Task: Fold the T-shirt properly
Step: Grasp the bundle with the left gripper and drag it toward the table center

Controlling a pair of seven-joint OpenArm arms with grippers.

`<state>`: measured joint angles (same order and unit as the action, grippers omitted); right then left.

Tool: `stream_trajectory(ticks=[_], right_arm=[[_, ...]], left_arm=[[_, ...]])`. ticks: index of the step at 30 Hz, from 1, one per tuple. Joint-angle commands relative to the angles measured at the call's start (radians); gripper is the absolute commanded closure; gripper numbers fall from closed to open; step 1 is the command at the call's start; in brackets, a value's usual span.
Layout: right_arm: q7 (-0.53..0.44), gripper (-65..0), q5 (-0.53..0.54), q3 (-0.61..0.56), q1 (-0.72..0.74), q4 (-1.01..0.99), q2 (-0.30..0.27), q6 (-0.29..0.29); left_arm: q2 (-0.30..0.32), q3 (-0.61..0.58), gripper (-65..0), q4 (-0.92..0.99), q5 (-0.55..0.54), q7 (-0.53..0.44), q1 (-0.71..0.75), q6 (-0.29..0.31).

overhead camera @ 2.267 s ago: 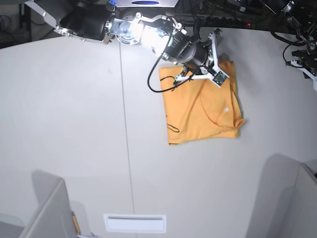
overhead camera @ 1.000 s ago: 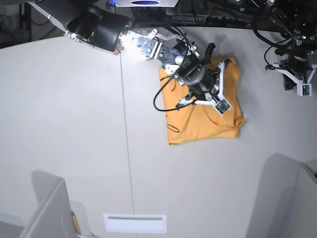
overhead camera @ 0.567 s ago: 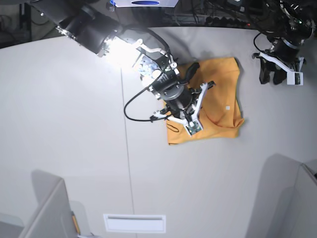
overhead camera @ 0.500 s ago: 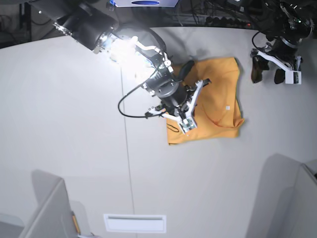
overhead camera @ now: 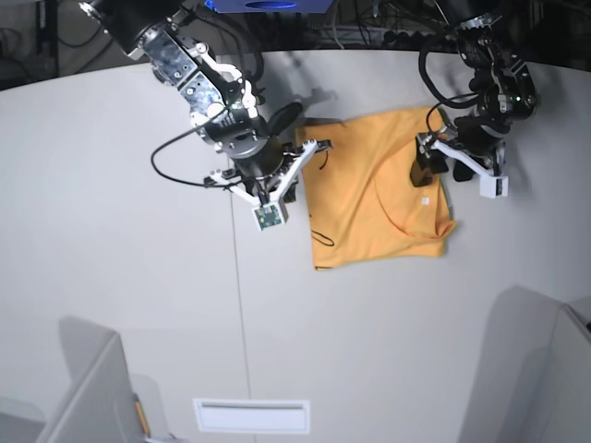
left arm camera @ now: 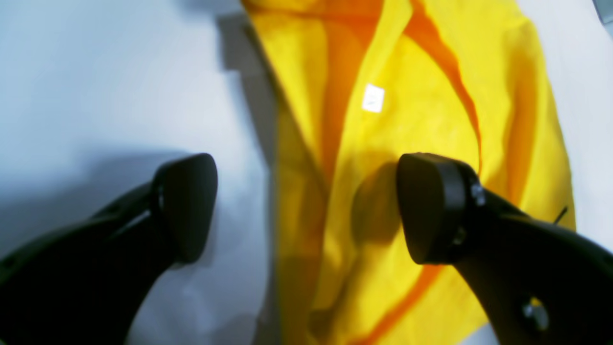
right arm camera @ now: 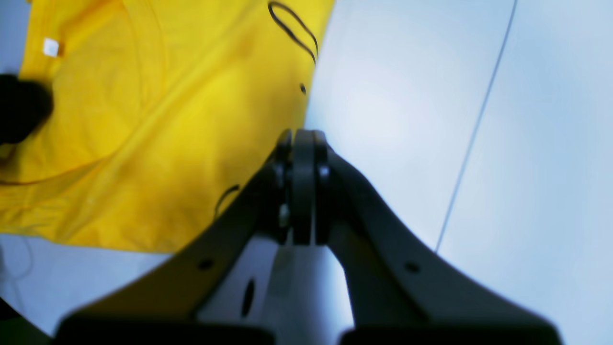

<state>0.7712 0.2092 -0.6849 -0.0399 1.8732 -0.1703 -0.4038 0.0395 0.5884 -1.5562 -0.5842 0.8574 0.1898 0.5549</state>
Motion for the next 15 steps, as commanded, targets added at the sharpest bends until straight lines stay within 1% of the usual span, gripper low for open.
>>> stream_trajectory(ticks=[1, 2, 3, 4, 5, 6, 7, 8, 11, 12, 15], right_arm=[[-0.025, 0.0, -0.006, 0.024, -0.005, 0.021, 0.004, 0.003], [-0.028, 0.0, -0.006, 0.047, -0.024, 0.021, 0.004, 0.003], [-0.029, 0.0, -0.006, 0.072, -0.041, 0.021, 0.004, 0.003], [-0.029, 0.0, -0.006, 0.109, -0.061, 0.021, 0.004, 0.003], [-0.031, 0.0, -0.006, 0.143, -0.084, 0.019, 0.004, 0.003], [-0.032, 0.0, -0.006, 0.175, -0.104, 0.019, 0.004, 0.003], [-0.032, 0.0, -0.006, 0.209, -0.125, 0.019, 0.004, 0.003], [-0.043, 0.0, -0.006, 0.242, -0.147, 0.019, 0.004, 0.004], [-0.101, 0.0, -0.004, 0.301, -0.209, 0.019, 0.004, 0.004], [-0.118, 0.0, -0.004, 0.314, -0.226, 0.019, 0.004, 0.004], [-0.149, 0.0, -0.004, 0.356, -0.279, 0.019, 0.004, 0.004]], left_arm=[[0.012, -0.011, -55.5, 0.012, -0.015, -0.013, -0.02, 0.006], [0.02, -0.031, -55.5, 0.033, -0.003, -0.013, -0.034, 0.003], [0.032, -0.058, -55.1, 0.047, 0.016, -0.013, -0.04, -0.016], [0.041, -0.095, -52.8, 0.058, 0.036, -0.013, -0.043, -0.046], [0.043, -0.121, -48.7, 0.066, 0.051, -0.013, -0.043, -0.068], [0.046, -0.14, -43.3, 0.066, 0.068, -0.013, -0.04, -0.082], [0.058, -0.155, -36.4, 0.066, 0.083, -0.013, -0.037, -0.088], [0.073, -0.164, -28.0, 0.066, 0.088, -0.013, -0.036, -0.088], [0.107, -0.173, -5.9, 0.067, 0.096, -0.013, -0.034, -0.088], [0.121, -0.176, 0.0, 0.067, 0.096, -0.013, -0.034, -0.088], [0.176, -0.233, 0.0, 0.067, 0.096, -0.013, -0.045, -0.088]])
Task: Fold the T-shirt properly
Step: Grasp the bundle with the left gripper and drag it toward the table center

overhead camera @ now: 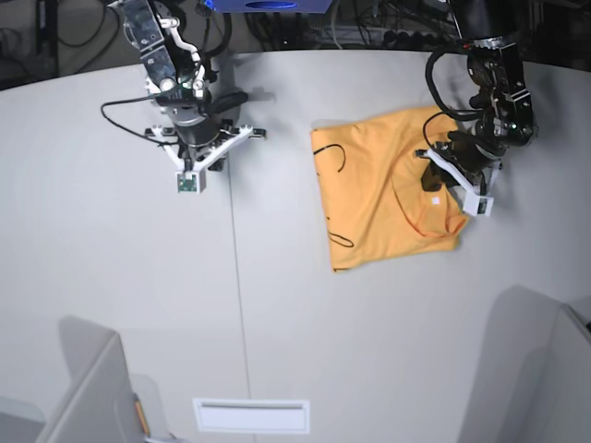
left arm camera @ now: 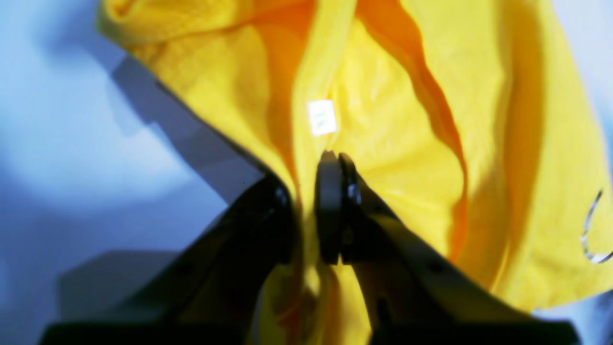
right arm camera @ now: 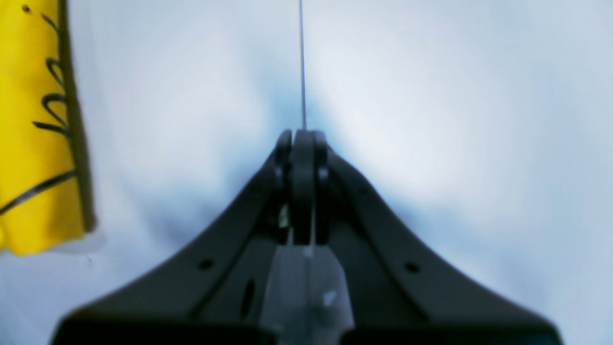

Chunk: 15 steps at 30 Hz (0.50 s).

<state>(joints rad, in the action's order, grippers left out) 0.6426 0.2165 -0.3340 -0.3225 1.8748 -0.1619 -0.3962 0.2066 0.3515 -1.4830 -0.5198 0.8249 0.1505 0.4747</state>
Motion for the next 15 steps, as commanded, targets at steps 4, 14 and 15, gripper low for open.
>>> stream_trajectory(ticks=[4, 14, 15], right_arm=[[-0.063, 0.0, -0.01, 0.112, -0.069, 0.018, 0.003, -0.004], [-0.065, 0.0, -0.01, 0.396, -0.166, 0.013, 0.101, -0.004], [-0.063, 0.0, -0.01, 0.424, -0.168, 0.013, 0.111, -0.004]], left_arm=[[0.123, -0.176, 0.0, 0.041, 0.031, 0.02, -0.048, -0.006], [0.343, -0.742, 0.0, 0.1, 0.036, 0.011, -0.315, 0.092], [0.348, -0.805, 0.0, 0.104, 0.045, 0.011, -0.36, 0.092]])
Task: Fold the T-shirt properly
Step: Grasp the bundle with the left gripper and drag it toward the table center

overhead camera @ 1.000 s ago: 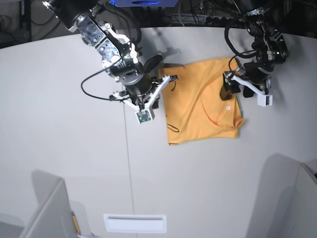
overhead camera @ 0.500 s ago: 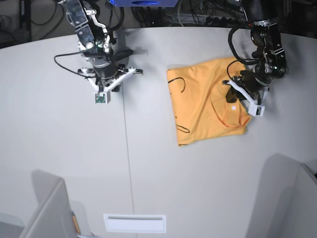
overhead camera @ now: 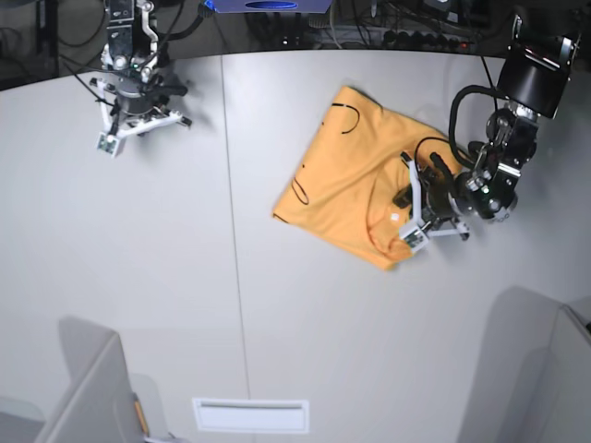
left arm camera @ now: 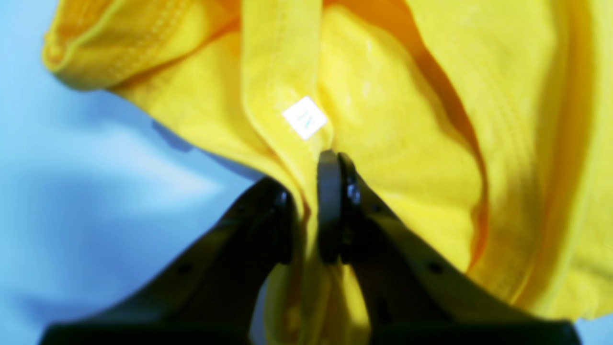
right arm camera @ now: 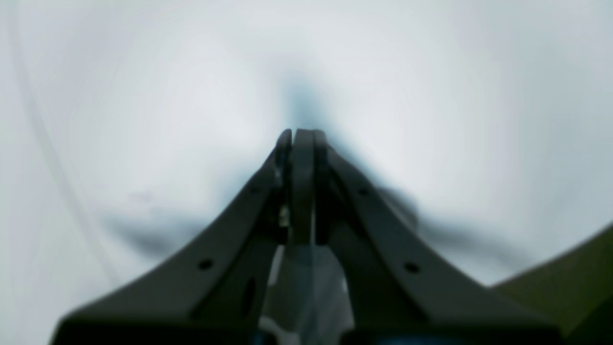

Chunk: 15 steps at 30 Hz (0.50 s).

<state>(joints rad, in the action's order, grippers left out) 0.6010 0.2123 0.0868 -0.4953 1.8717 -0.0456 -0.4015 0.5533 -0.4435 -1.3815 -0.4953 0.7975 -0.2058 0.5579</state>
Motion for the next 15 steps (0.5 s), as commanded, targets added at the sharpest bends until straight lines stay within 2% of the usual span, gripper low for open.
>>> stream_trajectory(ticks=[1, 5, 8, 10, 15], right_arm=[[-0.022, 0.0, -0.006, 0.02, 0.004, 0.016, -0.004, 0.002], [-0.022, 0.0, -0.006, 0.095, -0.016, 0.012, 0.034, 0.002], [-0.025, 0.0, -0.006, 0.161, -0.012, -0.019, 0.063, 0.002], [-0.026, 0.0, -0.006, 0.173, -0.009, -0.033, 0.065, 0.002], [-0.028, 0.0, -0.006, 0.121, -0.015, -0.033, 0.066, 0.002]], left_arm=[[0.003, -0.07, 0.0, 0.003, 0.039, 0.038, -0.042, 0.009], [-0.002, -0.329, 0.0, -0.006, 0.159, 0.038, -0.179, 0.009], [-0.025, -0.45, 0.0, -0.006, 0.226, 0.03, -0.235, 0.009], [-0.046, -0.498, 0.0, -0.006, 0.26, -0.022, -0.255, 0.009], [-0.065, -0.561, 0.0, -0.006, 0.355, -0.163, -0.26, 0.009]])
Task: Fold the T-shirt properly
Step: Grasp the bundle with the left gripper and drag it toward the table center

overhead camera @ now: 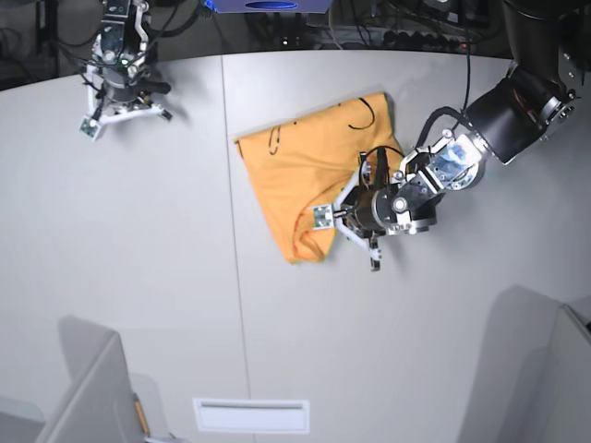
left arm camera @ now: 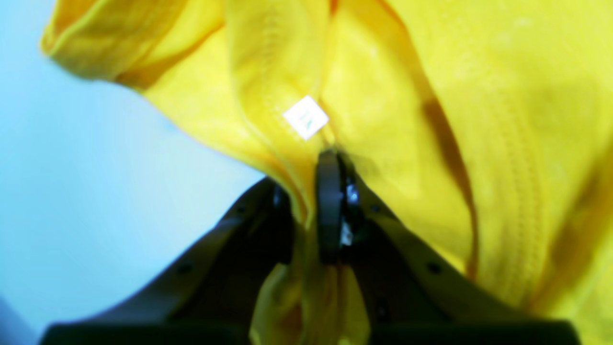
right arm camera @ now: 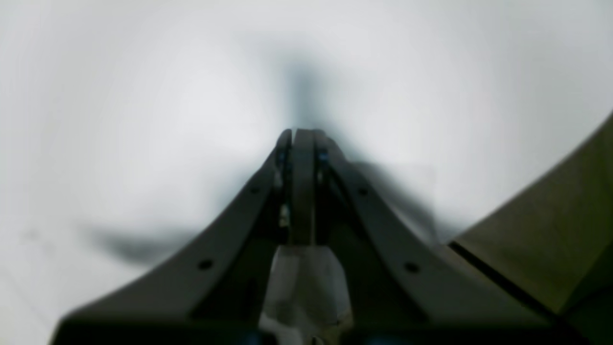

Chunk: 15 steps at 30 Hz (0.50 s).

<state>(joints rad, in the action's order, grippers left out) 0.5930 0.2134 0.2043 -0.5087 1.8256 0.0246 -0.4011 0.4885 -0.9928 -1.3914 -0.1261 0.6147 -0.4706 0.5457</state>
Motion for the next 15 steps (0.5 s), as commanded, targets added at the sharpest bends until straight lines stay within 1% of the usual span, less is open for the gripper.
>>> stream_trajectory(ticks=[1, 4, 6, 10, 11, 14, 15], right_arm=[[-0.02, 0.0, -0.007, -0.004, -0.001, 0.013, -0.004, 0.001], [-0.021, 0.0, -0.007, -0.03, -0.001, 0.015, 0.007, -0.003], [-0.021, 0.0, -0.007, -0.03, 0.0, 0.018, 0.033, -0.003], [-0.021, 0.0, -0.007, -0.038, 0.005, 0.018, 0.044, -0.002], [-0.021, 0.0, -0.007, -0.038, 0.005, 0.018, 0.044, -0.002], [-0.021, 0.0, -0.007, -0.038, 0.005, 0.016, 0.044, -0.002], [-0.021, 0.0, -0.007, -0.038, 0.003, 0.018, 0.044, -0.002]], left_arm=[[-0.011, -0.022, 0.0, 0.004, -0.002, -0.003, 0.005, 0.021], [-0.026, -0.047, 0.0, 0.005, 0.036, -0.043, 0.005, 0.023], [-0.027, -0.065, 0.0, 0.004, 0.07, -0.043, 0.005, 0.023], [-0.037, -0.08, 0.0, 0.004, 0.085, -0.045, -0.006, 0.024], [-0.04, -0.082, 0.0, 0.004, 0.079, -0.045, -0.015, 0.038], [-0.046, -0.08, 0.0, 0.004, 0.087, -0.045, -0.021, 0.133], [-0.046, -0.077, 0.0, 0.004, 0.088, -0.045, -0.023, 0.152]])
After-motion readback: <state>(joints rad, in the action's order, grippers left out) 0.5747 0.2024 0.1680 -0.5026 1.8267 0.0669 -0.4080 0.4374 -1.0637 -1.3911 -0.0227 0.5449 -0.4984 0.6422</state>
